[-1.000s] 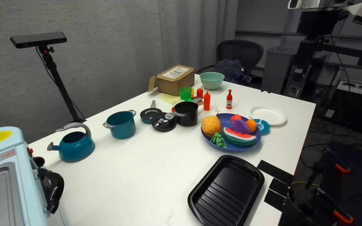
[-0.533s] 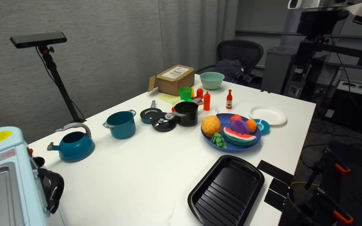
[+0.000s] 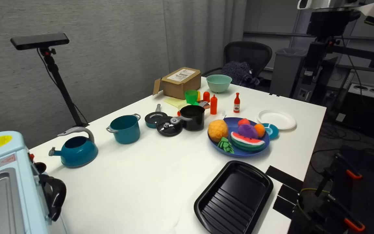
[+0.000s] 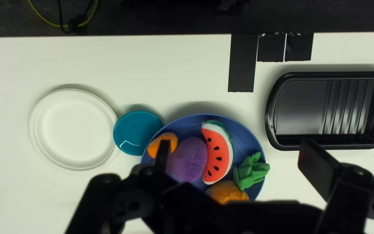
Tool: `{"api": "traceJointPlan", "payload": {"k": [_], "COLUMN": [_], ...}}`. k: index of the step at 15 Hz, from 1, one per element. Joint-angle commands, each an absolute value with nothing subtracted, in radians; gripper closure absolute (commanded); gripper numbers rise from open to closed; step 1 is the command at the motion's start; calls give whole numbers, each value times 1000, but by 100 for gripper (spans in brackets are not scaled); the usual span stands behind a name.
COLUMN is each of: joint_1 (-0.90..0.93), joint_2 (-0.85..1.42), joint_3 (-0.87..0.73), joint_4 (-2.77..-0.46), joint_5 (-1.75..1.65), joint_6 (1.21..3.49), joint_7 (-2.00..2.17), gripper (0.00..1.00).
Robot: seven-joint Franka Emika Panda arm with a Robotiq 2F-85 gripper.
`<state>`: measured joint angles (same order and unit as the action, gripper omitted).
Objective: Put the pineapple and watermelon plushies on the black plate, then put the purple and strawberry plushies in the black pot, then the orange plushie on the white plate
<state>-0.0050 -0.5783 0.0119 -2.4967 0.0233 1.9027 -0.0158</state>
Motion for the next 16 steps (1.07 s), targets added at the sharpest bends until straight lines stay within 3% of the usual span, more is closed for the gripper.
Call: {"api": "traceJointPlan", "payload": {"k": [1,8,16], "joint_1": [0,-5,-6], "joint_2": [-578,-494,-179], "joint_3": [7,9,23], "joint_4": [-2495,-2473,-2324], "joint_5": [21,20,8], "joint_6": [1900,2115,2275], "joint_7": [-14,-2,51], "gripper": [0,0,0]}}
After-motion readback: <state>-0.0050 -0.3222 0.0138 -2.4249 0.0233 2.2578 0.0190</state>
